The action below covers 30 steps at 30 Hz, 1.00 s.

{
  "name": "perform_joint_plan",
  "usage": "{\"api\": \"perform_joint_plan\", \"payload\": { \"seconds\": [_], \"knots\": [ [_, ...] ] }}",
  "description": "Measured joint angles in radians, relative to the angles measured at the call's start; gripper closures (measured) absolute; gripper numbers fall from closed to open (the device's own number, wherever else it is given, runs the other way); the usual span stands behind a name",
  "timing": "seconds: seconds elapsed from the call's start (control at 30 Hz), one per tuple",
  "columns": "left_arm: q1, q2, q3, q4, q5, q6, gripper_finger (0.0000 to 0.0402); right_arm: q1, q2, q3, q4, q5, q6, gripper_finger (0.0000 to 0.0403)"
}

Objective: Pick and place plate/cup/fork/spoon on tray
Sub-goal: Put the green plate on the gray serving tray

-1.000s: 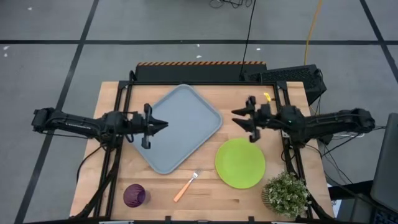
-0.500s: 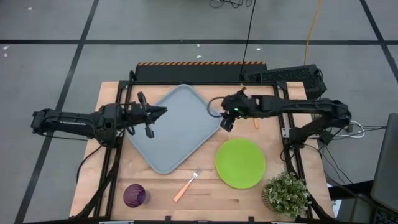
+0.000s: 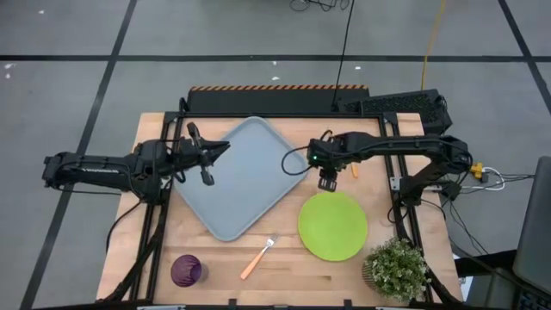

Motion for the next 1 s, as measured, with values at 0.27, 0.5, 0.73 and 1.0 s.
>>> {"api": "perform_joint_plan", "payload": {
  "seconds": [0.27, 0.5, 0.73, 1.0],
  "knots": [
    [0.0, 0.0, 0.0, -0.002, 0.001, -0.011, 0.036, 0.027, 0.0, -0.001, -0.047, -0.053, 0.04, 0.0261],
    [0.0, 0.0, 0.0, -0.033, 0.001, -0.066, 0.036, 0.034, 0.0, -0.066, -0.139, -0.156, 0.155, 0.0261],
    [-0.012, 0.0, 0.0, -0.074, 0.002, -0.106, 0.036, 0.025, -0.033, -0.181, -0.202, -0.214, 0.32, 0.0261],
    [-0.014, 0.0, 0.0, -0.084, 0.003, -0.058, 0.036, 0.004, -0.176, -0.276, -0.133, -0.262, 0.515, 0.0261]
  ]
}}
